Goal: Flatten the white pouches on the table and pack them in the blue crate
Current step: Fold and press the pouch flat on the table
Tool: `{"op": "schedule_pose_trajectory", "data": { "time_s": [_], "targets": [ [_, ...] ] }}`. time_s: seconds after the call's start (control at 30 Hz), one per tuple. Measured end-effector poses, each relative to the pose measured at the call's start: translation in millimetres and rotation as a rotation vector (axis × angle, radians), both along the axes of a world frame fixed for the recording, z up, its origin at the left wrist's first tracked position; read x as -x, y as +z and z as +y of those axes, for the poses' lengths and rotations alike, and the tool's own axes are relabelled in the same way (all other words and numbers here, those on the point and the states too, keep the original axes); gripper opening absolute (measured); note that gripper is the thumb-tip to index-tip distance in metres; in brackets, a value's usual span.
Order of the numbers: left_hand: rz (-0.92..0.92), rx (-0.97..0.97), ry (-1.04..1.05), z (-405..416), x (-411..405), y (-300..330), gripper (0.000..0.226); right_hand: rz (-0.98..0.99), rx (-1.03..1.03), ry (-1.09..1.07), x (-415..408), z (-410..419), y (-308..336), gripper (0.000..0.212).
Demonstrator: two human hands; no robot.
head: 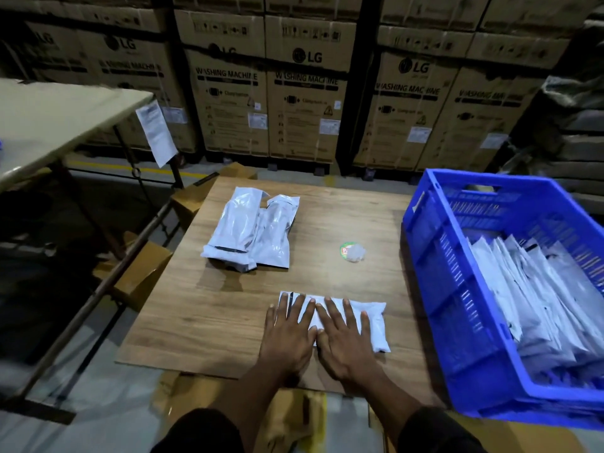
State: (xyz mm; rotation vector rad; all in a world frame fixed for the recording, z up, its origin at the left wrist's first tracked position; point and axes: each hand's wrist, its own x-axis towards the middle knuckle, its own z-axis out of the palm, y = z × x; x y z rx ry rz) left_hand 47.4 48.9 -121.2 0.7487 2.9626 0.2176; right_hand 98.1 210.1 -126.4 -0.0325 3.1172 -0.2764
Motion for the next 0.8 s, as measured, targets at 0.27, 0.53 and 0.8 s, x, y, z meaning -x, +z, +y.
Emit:
{"op": "schedule_pose_trajectory", "data": {
  "time_s": [0.27,0.53,0.8],
  "targets": [
    [0.032,-0.053,0.001,-0.6,-0.6,-10.1,0.060,0.034,-0.044,-0.122,2.7,-4.0,0.4,0.056],
    [0.008,-0.069,-0.008,-2.4,0.8,-13.0,0.063,-0.004,-0.048,-0.162,0.6,1.7,-3.3,0.064],
    [0.052,-0.077,-0.011,-2.3,-3.8,-12.1,0.065,0.018,-0.075,-0.245,-14.3,16.4,0.5,0.069]
  ]
}}
